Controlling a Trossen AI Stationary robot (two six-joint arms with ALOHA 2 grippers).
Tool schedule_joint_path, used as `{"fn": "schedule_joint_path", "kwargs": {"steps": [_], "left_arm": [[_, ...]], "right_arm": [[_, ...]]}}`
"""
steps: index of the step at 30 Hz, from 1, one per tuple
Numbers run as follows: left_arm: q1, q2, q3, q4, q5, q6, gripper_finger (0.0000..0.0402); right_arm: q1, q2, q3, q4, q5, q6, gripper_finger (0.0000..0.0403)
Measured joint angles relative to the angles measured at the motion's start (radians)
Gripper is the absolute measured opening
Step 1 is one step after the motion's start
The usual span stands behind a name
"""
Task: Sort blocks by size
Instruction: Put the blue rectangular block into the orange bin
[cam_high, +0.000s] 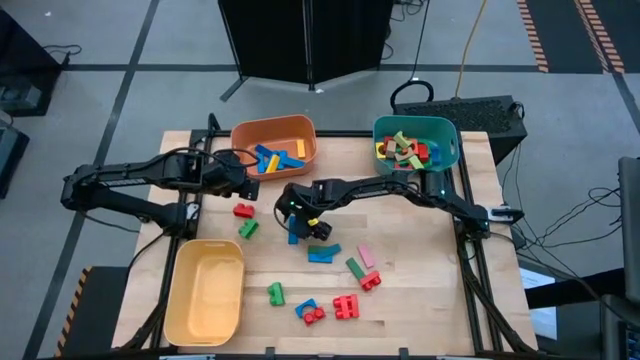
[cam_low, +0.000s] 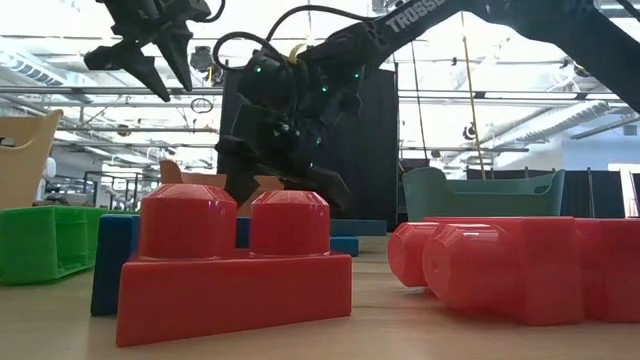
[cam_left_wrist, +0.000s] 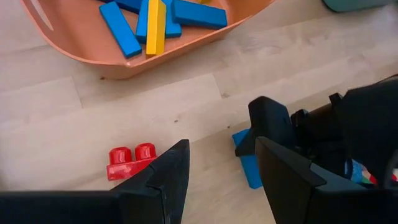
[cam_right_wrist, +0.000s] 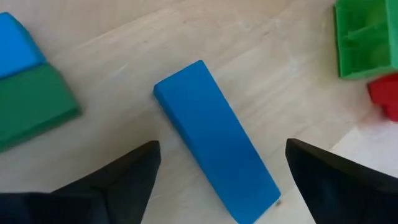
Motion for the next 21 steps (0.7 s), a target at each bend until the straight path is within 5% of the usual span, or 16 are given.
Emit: {"fn": "schedule_joint_path", "kwargs": {"steps": [21], "left_arm": [[-0.001, 0.000, 0.000, 0.000, -0.003, -0.025, 0.0180]], "right_arm": [[-0.066, 0.003, -0.002, -0.238, -0.030, 0.241, 0.0182]]}}
